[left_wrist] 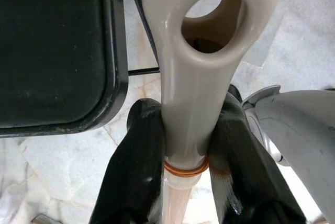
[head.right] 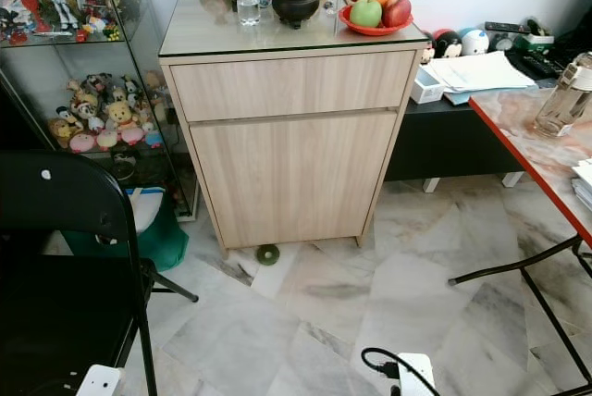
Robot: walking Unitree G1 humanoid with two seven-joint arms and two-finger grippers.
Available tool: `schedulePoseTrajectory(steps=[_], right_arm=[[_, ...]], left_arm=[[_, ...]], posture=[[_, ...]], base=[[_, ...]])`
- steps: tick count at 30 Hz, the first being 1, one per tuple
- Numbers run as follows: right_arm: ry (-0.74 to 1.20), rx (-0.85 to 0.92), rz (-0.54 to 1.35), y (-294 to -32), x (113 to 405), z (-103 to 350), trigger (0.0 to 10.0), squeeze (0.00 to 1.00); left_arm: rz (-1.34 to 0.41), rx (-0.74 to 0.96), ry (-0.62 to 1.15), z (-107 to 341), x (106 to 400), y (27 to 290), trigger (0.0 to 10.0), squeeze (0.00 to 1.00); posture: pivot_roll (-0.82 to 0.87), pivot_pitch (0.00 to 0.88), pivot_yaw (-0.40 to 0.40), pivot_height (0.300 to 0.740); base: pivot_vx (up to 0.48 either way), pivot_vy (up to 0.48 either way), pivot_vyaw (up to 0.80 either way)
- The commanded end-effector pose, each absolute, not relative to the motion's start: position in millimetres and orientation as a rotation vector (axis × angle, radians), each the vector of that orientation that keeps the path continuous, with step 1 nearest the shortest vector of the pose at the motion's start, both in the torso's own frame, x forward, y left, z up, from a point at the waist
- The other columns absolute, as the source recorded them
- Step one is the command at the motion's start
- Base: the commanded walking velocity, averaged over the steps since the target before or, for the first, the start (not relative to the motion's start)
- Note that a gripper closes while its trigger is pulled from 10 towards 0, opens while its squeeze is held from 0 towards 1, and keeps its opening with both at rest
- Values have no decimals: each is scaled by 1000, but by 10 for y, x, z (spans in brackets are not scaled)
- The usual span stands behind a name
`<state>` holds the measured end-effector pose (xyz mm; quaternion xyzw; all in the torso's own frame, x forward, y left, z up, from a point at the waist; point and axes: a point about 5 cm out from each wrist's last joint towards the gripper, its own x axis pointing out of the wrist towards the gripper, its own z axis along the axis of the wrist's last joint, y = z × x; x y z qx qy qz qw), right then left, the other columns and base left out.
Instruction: Sweep floor
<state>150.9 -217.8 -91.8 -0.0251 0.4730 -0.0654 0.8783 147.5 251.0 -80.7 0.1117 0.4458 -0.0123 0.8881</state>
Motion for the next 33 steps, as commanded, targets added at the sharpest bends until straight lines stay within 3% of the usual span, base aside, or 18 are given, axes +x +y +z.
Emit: schedulePoseTrajectory(steps=[1, 10, 33], right_arm=[[995, -12, -142, -2124, 1491, -937, 10000, 0], [988, -1, -138, -2082, 1516, -935, 10000, 0], [988, 29, -143, -2032, 1529, -940, 10000, 0]], left_arm=[[-42, 215, 941, -838, 1421, 2470, 10000, 0], [-44, 214, 943, -837, 1418, 2477, 10000, 0], [-49, 208, 937, -827, 1451, 2471, 10000, 0]], posture=[[80, 0, -12, 740], [87, 0, -9, 740], [91, 18, -4, 740]], base=[[0, 0, 0], [0, 0, 0], [-295, 0, 0]])
